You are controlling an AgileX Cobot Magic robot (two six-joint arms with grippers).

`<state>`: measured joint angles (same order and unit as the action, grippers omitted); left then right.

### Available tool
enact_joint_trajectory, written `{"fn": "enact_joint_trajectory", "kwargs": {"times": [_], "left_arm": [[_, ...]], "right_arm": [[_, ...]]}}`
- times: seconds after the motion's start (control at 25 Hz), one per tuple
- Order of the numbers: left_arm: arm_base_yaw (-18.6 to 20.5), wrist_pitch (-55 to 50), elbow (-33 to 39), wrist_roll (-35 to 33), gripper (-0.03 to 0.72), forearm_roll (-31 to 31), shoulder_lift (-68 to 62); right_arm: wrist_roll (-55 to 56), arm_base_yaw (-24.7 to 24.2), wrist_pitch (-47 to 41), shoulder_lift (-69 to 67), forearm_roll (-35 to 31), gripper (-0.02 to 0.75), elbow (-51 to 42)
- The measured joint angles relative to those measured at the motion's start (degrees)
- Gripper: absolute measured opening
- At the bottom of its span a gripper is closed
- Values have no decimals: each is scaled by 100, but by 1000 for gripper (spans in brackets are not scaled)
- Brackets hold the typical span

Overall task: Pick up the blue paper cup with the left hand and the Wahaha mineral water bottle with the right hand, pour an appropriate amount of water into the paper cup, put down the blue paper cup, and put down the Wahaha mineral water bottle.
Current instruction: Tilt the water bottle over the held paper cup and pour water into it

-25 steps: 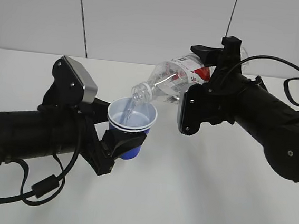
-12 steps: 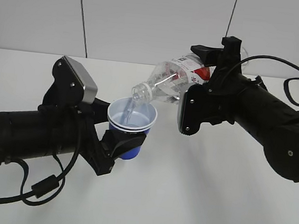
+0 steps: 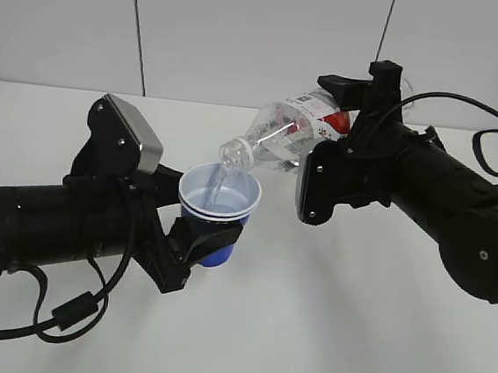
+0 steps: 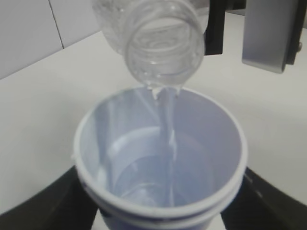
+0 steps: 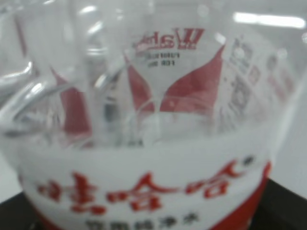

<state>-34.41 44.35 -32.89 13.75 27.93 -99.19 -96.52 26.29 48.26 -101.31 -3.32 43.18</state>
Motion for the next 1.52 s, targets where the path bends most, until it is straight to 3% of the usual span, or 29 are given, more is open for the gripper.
{"fn": "enact_joint_trajectory", "kwargs": {"times": [1.52], "left_arm": [[0, -22, 0, 0, 535, 9, 0]], "right_arm": [[-10, 0, 26, 0, 0, 503, 0]]}}
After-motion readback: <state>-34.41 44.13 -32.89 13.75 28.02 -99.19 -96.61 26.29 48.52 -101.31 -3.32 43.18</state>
